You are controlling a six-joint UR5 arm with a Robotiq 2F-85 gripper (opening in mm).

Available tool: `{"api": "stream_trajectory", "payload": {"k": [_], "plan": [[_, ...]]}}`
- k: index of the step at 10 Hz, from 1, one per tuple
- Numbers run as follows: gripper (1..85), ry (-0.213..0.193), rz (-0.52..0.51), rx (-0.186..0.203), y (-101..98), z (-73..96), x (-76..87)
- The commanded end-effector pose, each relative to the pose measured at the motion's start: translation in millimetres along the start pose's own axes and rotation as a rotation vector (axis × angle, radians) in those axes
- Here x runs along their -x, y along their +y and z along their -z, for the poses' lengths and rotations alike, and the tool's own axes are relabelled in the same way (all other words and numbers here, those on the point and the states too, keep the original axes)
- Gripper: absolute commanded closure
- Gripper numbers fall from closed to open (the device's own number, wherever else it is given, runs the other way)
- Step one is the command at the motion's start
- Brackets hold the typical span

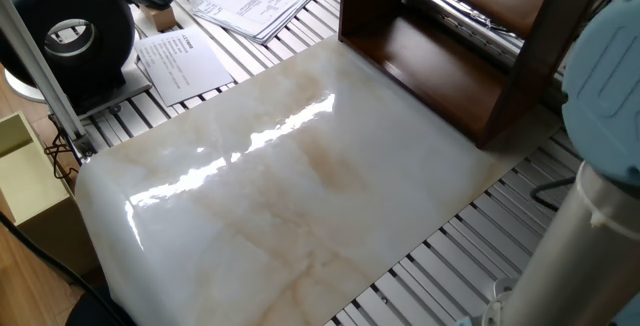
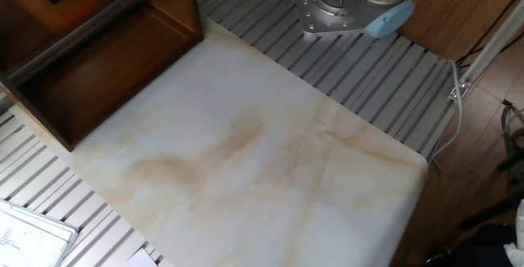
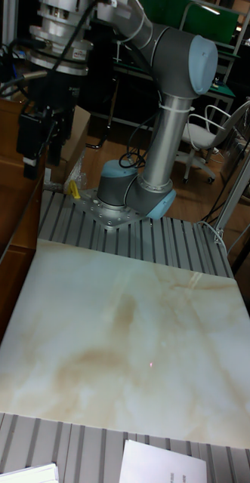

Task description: Take the object down from the shelf

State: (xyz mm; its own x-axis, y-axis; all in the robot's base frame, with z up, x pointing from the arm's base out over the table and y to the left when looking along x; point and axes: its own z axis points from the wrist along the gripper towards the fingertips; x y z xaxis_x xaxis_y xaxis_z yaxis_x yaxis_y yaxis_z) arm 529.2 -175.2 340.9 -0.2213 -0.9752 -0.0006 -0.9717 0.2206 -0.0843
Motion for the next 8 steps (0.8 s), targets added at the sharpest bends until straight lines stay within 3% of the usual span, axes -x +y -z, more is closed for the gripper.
{"api": "stream_trajectory", "payload": {"k": [1,2,3,4,5,6,7,8], "plan": [[6.7,0.009,0.136,-0.029,-11.4,-0.6,-55.8],[9.3,0.027,0.128,-0.063,-15.0,0.4,-71.5],[7.7,0.010,0.088,-0.011,-1.2,-0.1,-68.1],[6.0,0.016,0.064,-0.001,1.3,-0.1,-69.9],[5.7,0.044,0.070,-0.033,-7.3,0.2,-76.8],[3.3,0.046,0.072,-0.035,-7.8,0.3,-77.1],[1.3,0.044,0.104,-0.079,-18.4,-0.2,-72.3],[1.0,0.062,0.103,-0.085,-16.2,-6.1,-62.9]]}}
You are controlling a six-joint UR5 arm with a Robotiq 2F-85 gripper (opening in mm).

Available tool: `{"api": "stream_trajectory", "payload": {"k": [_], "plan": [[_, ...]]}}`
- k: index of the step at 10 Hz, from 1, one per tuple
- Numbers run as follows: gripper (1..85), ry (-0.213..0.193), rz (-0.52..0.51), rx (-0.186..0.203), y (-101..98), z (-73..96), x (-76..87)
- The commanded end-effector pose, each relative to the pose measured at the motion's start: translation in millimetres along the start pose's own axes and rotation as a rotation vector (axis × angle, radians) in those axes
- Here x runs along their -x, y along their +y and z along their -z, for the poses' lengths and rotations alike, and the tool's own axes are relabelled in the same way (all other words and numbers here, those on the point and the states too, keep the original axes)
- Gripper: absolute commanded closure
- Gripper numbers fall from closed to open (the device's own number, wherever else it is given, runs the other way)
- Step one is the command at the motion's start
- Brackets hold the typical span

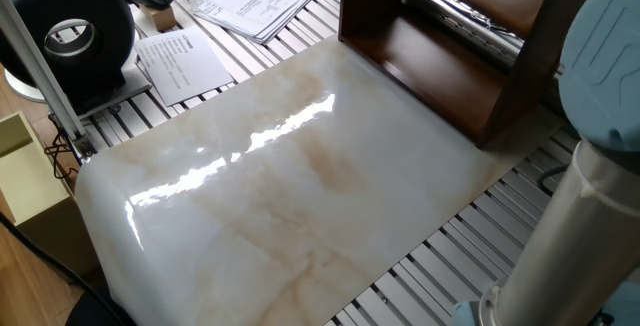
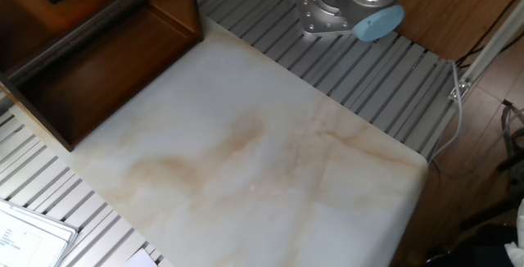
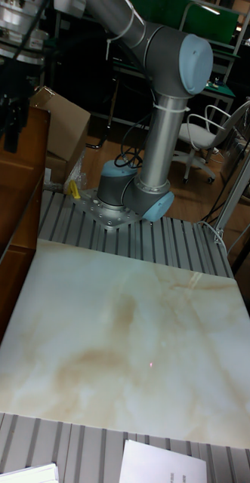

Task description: Take the object down from the shelf

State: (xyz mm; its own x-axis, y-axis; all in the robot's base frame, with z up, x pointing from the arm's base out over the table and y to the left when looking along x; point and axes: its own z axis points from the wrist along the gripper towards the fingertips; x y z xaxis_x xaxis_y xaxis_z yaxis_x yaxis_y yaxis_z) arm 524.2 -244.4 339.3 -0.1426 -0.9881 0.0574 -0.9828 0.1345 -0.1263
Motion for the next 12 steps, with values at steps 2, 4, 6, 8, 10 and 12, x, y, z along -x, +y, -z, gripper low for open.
{"api": "stream_trajectory", "payload": {"k": [2,4,6,8,10,12], "plan": [[0.7,0.030,0.055,-0.041,-9.4,-7.2,1.4],[0.7,0.017,0.031,-0.044,-7.6,-2.5,5.8],[0.7,-0.010,0.025,-0.051,-9.4,-2.5,12.9],[0.7,-0.017,-0.012,-0.069,-14.0,-2.2,14.4],[0.7,-0.004,0.001,-0.086,-18.5,-1.9,11.1],[0.7,0.013,0.073,-0.086,-30.3,-0.6,-10.4]]}}
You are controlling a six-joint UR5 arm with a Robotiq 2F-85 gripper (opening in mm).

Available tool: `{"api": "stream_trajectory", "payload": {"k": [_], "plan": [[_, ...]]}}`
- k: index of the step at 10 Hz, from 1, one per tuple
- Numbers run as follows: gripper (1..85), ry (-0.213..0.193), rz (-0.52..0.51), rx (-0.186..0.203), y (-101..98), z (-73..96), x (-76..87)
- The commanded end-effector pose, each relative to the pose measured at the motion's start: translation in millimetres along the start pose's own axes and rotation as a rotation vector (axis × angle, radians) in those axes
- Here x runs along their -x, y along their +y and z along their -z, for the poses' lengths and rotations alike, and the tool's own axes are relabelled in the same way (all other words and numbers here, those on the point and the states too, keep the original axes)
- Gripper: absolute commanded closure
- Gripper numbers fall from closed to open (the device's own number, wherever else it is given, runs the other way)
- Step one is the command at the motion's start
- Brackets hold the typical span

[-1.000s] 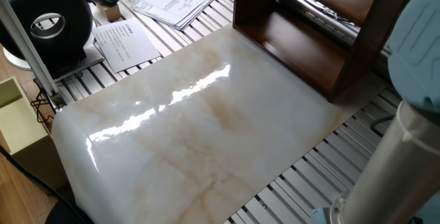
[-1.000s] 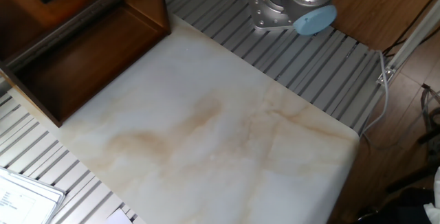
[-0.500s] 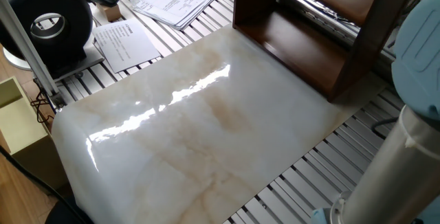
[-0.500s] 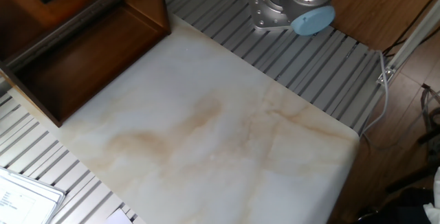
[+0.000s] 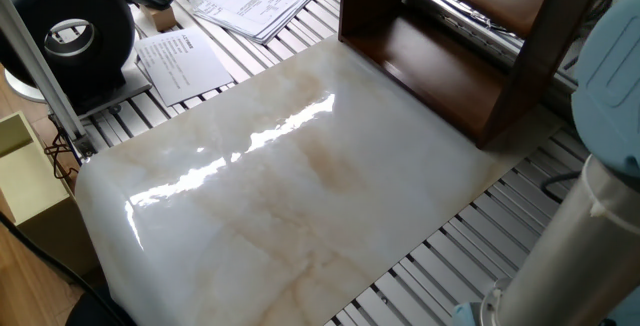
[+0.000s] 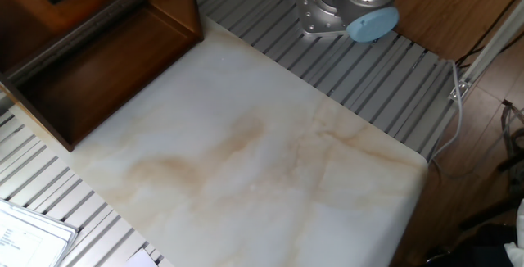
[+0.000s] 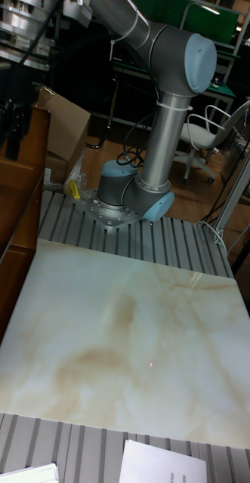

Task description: Take the object down from the shelf

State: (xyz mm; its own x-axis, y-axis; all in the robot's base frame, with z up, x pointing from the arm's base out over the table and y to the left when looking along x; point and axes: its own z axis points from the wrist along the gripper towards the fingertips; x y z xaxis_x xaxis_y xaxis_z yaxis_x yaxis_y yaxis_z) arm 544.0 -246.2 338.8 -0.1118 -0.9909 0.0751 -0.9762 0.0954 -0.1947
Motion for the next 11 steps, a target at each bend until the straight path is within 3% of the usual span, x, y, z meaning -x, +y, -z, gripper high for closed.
{"api": "stream_trajectory", "payload": {"k": [1,3,11], "plan": [[0.7,0.006,0.084,-0.012,-19.2,-0.3,-26.1],[0.7,-0.001,0.090,-0.016,-24.5,-8.8,-35.4],[0.7,-0.035,0.108,0.026,-14.7,-23.7,-19.0]]}}
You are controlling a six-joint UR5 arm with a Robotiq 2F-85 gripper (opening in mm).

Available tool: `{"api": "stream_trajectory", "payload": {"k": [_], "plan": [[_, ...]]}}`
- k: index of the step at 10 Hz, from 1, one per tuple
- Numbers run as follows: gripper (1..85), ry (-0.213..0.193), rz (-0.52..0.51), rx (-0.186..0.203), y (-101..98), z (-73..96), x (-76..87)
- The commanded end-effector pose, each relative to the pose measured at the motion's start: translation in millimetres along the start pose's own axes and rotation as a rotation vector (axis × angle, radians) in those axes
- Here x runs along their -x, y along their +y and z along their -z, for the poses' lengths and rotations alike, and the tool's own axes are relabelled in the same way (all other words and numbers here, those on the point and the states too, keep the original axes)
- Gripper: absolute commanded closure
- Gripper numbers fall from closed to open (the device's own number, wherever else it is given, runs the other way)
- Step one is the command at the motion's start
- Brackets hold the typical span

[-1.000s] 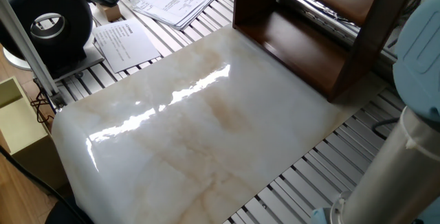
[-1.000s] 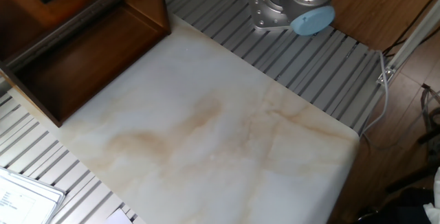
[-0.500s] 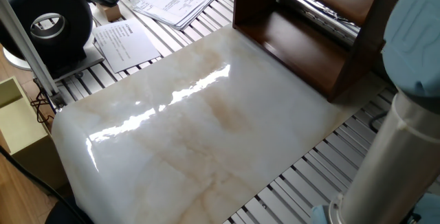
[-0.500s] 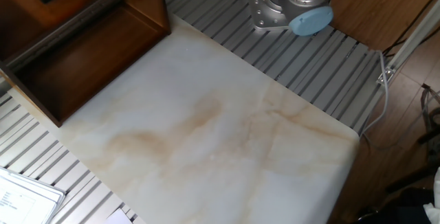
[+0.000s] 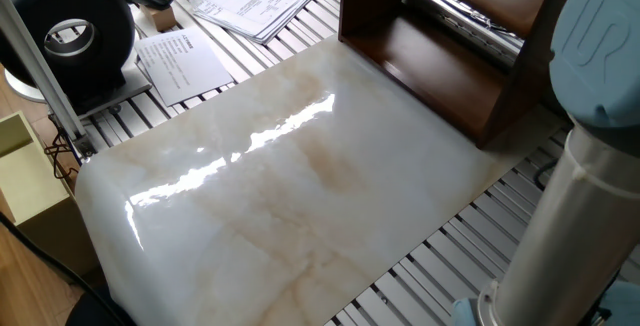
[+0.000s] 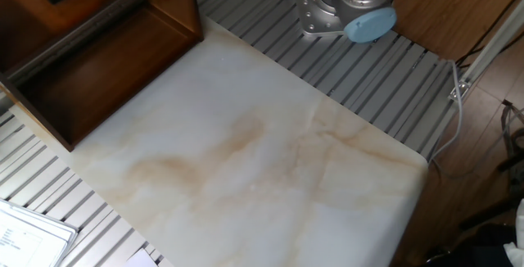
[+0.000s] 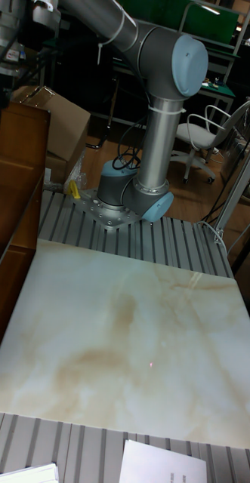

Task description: Take the object down from the shelf

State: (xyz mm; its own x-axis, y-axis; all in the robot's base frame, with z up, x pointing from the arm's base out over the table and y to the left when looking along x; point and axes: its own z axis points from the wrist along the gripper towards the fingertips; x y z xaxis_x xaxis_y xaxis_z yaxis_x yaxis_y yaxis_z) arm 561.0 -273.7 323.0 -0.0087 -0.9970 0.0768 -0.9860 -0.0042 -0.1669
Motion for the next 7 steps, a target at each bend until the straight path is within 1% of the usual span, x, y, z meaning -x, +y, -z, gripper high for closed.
{"api": "stream_trajectory", "payload": {"k": [1,2,4,6,7], "plan": [[0.7,-0.021,0.011,0.006,1.0,-2.7,4.7],[0.7,-0.033,0.016,0.007,0.9,-2.9,5.9],[0.7,-0.040,0.021,0.009,1.1,-7.9,3.4],[0.7,-0.063,0.024,0.007,0.3,-18.2,2.1],[0.7,-0.059,0.024,0.007,0.3,-18.3,0.5]]}}
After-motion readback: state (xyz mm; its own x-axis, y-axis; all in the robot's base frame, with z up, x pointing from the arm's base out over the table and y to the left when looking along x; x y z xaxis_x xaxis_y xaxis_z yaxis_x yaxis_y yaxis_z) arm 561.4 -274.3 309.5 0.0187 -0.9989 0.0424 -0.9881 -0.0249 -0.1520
